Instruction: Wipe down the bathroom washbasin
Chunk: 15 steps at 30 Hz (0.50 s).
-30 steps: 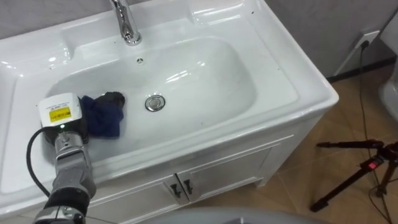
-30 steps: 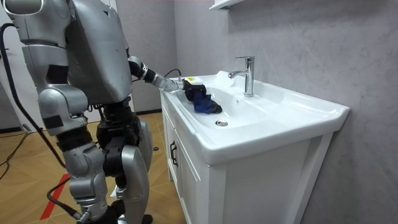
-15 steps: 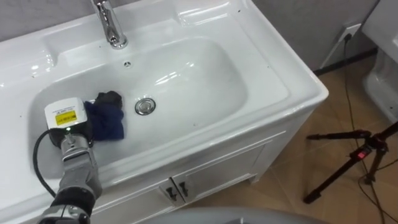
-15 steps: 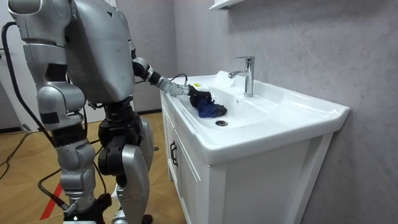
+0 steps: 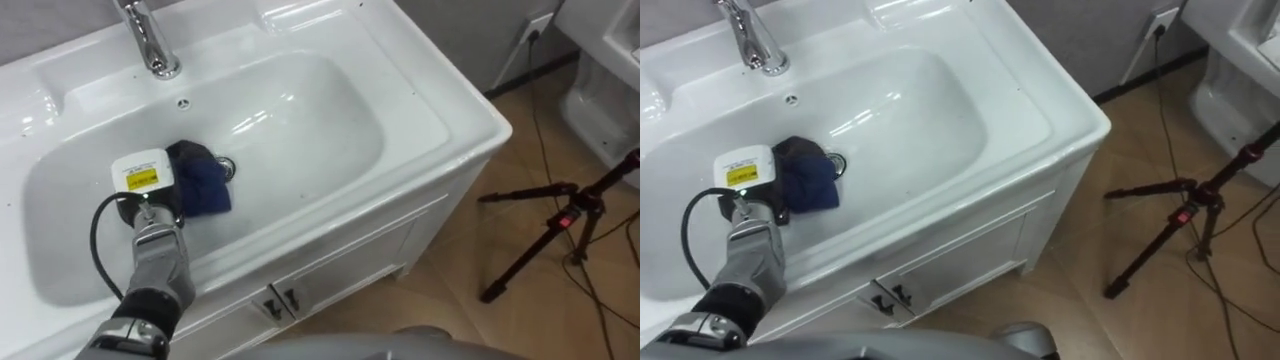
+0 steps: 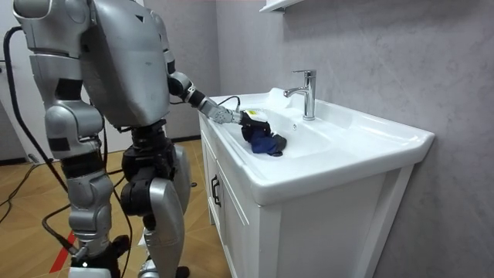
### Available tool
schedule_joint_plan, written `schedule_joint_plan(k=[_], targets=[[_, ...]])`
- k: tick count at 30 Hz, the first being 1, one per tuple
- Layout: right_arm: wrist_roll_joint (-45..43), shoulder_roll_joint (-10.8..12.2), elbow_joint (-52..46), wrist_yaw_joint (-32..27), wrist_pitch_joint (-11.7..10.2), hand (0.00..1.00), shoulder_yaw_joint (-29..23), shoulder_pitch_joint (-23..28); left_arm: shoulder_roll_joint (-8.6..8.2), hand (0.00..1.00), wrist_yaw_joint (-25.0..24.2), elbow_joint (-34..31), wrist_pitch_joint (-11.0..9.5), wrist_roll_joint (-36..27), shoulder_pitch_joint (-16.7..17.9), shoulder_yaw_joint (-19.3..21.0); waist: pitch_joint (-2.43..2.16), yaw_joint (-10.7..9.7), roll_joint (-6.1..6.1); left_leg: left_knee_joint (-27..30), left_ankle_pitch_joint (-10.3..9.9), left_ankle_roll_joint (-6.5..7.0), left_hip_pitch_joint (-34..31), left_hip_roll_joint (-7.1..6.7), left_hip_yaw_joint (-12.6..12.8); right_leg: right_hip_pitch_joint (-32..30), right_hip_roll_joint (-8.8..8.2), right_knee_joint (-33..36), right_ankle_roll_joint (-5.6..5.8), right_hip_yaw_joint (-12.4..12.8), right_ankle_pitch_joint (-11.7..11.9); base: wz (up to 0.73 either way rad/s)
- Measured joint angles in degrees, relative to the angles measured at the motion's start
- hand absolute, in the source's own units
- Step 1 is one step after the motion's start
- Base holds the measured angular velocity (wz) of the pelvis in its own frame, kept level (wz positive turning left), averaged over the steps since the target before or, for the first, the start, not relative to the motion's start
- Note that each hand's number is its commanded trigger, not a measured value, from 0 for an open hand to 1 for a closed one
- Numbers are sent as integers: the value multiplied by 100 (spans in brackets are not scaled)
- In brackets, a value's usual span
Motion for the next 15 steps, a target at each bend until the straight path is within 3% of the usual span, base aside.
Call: schedule_joint_plan(k=[5, 7, 15], targets=[[-47, 0, -141, 15, 2, 0, -6, 52, 0, 100, -47, -85, 26, -18, -8, -268, -2, -305, 7, 0, 0, 0, -65, 3, 176, -135, 9, 10, 3, 113, 2, -10], [-100, -18, -136, 59, 14, 0, -4, 46, 0, 100, -70, -76, 96, -89, -41, -331, 7, -397, 45, 0, 0, 0, -84, 13, 365, -190, 22, 17, 12, 227, 19, -19], [-181, -26, -145, 393, 134, 0, -10, 143, -2, 100, -402, -96, 218, -116, -203, -479, 24, -721, 87, 1, -1, 1, -77, 27, 433, -214, 6, 52, 49, 324, 55, -5]])
